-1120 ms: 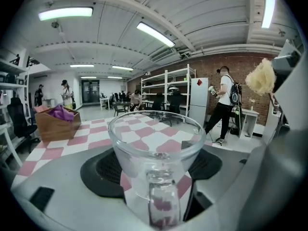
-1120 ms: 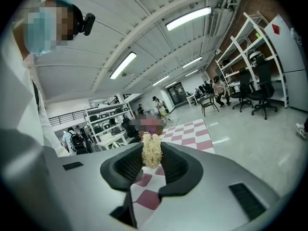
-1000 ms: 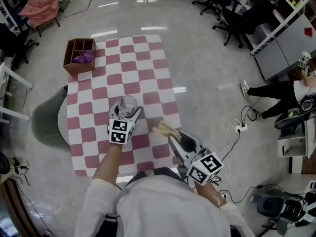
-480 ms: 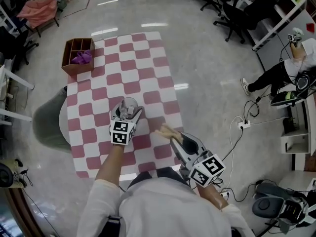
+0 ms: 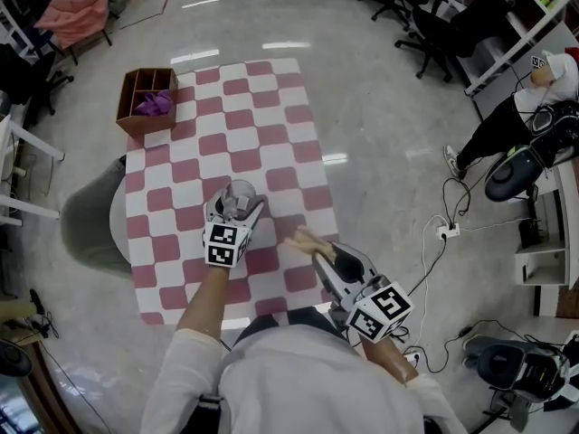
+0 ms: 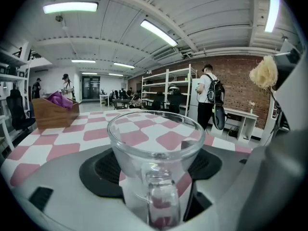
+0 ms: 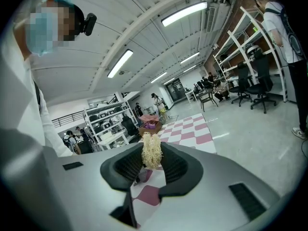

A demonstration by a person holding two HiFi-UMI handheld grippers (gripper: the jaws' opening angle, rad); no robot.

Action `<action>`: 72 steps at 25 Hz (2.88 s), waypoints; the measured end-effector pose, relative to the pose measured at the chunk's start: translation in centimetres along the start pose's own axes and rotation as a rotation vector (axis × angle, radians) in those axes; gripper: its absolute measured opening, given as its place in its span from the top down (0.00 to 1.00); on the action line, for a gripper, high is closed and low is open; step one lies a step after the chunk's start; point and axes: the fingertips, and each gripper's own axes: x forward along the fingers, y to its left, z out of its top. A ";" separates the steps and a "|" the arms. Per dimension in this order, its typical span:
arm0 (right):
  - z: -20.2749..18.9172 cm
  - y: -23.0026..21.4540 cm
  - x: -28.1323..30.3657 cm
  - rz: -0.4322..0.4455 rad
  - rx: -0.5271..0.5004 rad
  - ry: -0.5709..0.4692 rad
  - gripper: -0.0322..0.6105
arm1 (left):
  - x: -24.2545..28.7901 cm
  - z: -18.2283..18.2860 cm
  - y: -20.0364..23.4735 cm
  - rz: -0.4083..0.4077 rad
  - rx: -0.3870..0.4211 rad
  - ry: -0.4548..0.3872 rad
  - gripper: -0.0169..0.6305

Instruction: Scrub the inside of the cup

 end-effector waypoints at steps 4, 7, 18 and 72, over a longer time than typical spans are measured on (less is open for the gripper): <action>0.1 0.2 0.1 0.006 -0.008 -0.001 0.77 | 0.0 -0.3 -0.1 -0.003 0.027 0.007 0.39; 0.3 0.3 0.1 0.005 -0.011 -0.003 0.77 | -0.1 -0.3 -0.3 -0.016 0.051 0.017 0.39; 0.8 0.5 0.4 0.006 -0.024 -0.008 0.77 | -3.4 -1.1 -0.8 -0.006 0.044 0.034 0.39; 1.7 5.9 1.0 0.045 -0.186 -0.089 0.77 | -24.4 11.3 -6.6 0.075 0.128 -0.291 0.92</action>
